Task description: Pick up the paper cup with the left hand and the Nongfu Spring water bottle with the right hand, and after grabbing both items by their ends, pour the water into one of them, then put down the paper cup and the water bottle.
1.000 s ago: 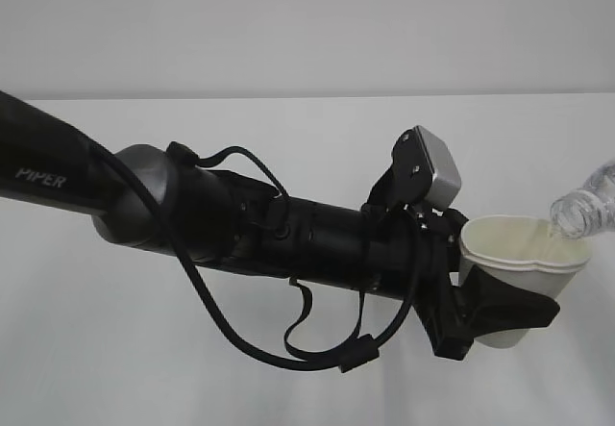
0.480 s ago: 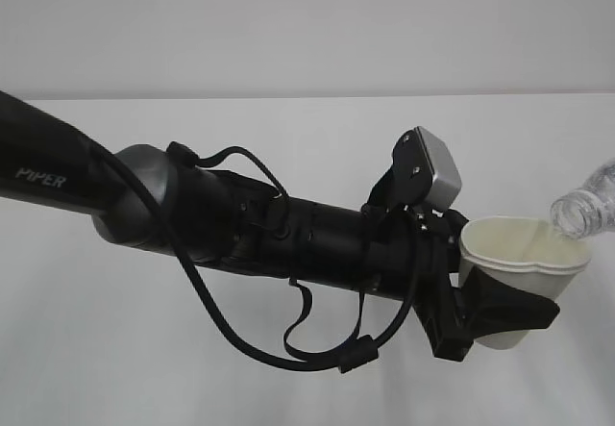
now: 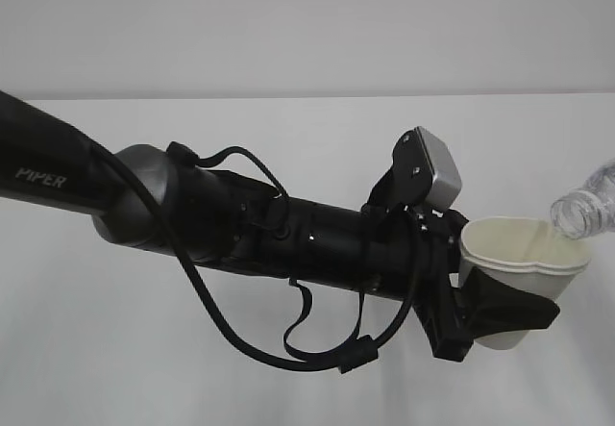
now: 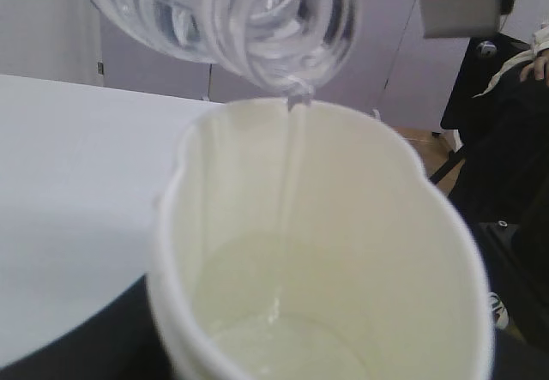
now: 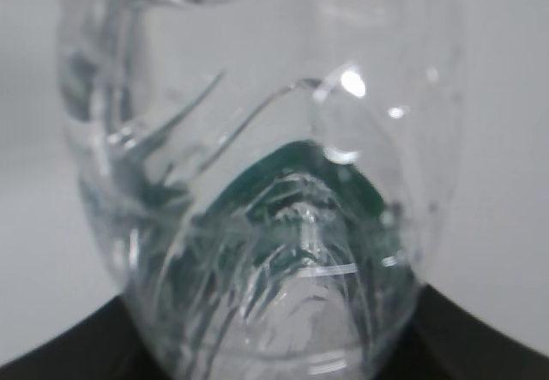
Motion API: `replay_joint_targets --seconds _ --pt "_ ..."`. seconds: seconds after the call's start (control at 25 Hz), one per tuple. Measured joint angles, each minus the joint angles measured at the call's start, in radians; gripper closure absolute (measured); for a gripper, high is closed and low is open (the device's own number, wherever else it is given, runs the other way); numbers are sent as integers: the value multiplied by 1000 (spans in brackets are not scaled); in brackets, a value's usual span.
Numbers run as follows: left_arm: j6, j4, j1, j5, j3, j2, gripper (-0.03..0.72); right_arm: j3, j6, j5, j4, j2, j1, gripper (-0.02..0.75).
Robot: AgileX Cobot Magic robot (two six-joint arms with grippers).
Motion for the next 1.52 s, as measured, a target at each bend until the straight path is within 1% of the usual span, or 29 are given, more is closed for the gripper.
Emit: replay_joint_targets --seconds 1.52 --pt "0 0 0 0 0 4 271 0 -12 0 0 0 0 336"
